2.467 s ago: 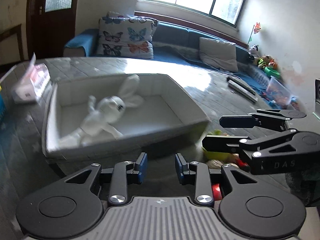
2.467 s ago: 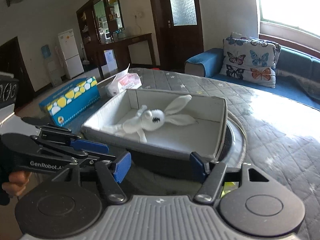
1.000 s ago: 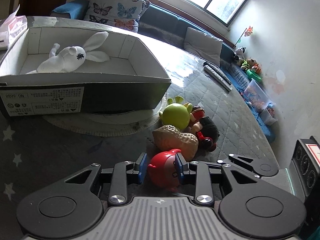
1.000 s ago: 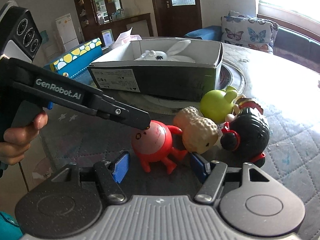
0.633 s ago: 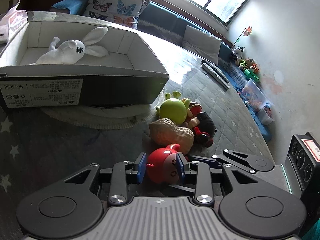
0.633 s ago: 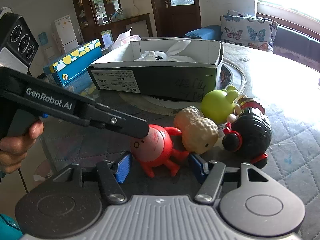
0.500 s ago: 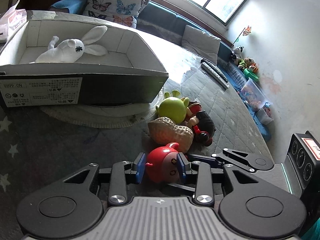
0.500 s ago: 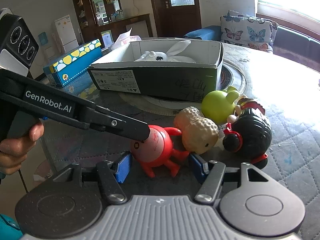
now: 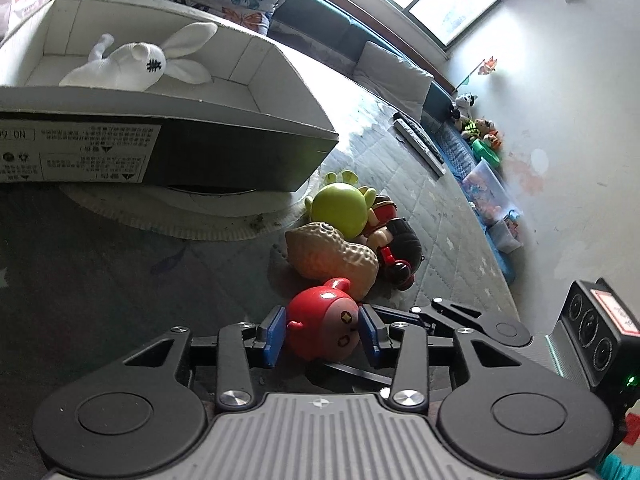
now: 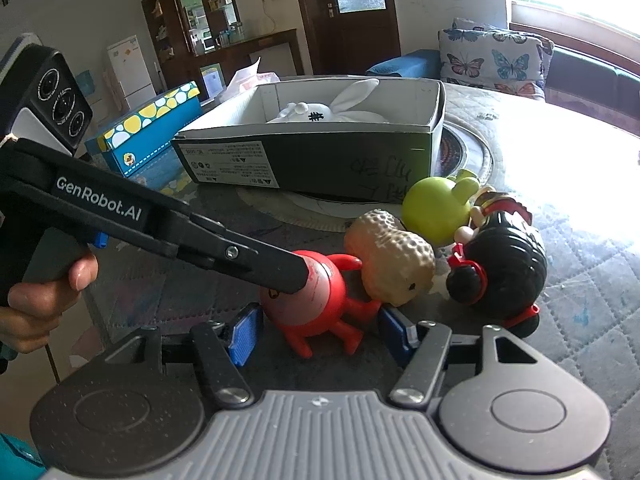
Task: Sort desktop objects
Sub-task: 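Lift the red toy with the left tool and carry it into the box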
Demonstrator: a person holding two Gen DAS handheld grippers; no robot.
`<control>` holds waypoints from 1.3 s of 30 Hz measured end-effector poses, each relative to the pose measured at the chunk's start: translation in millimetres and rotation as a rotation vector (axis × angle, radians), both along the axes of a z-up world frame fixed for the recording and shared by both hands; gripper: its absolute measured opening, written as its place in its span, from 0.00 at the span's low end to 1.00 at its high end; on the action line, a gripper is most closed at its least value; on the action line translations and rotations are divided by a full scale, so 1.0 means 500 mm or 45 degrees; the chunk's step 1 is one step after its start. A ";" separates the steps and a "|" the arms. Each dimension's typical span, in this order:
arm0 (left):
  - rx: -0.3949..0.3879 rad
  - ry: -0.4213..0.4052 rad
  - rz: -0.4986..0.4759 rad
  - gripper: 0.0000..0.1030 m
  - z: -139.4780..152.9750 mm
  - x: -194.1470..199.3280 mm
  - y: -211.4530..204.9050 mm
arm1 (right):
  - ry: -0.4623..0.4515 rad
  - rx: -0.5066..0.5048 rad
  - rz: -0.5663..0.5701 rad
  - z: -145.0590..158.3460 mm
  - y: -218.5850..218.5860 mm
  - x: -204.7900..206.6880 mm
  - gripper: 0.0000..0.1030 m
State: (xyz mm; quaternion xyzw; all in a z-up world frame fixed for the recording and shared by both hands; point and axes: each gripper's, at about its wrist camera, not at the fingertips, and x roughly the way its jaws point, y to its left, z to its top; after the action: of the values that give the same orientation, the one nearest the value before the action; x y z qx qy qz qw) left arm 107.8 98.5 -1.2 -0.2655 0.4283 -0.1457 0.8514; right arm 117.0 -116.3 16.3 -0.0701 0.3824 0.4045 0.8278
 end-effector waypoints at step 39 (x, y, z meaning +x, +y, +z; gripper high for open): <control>0.105 -0.386 0.100 0.43 0.175 0.116 0.122 | -0.267 0.101 0.066 0.155 0.143 0.174 0.61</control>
State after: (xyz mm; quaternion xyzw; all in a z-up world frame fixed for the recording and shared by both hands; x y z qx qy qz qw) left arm 165.8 159.4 86.3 -0.2216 0.2900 -0.1331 0.9215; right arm 204.1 -44.7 93.5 -0.0890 0.2756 0.4309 0.8547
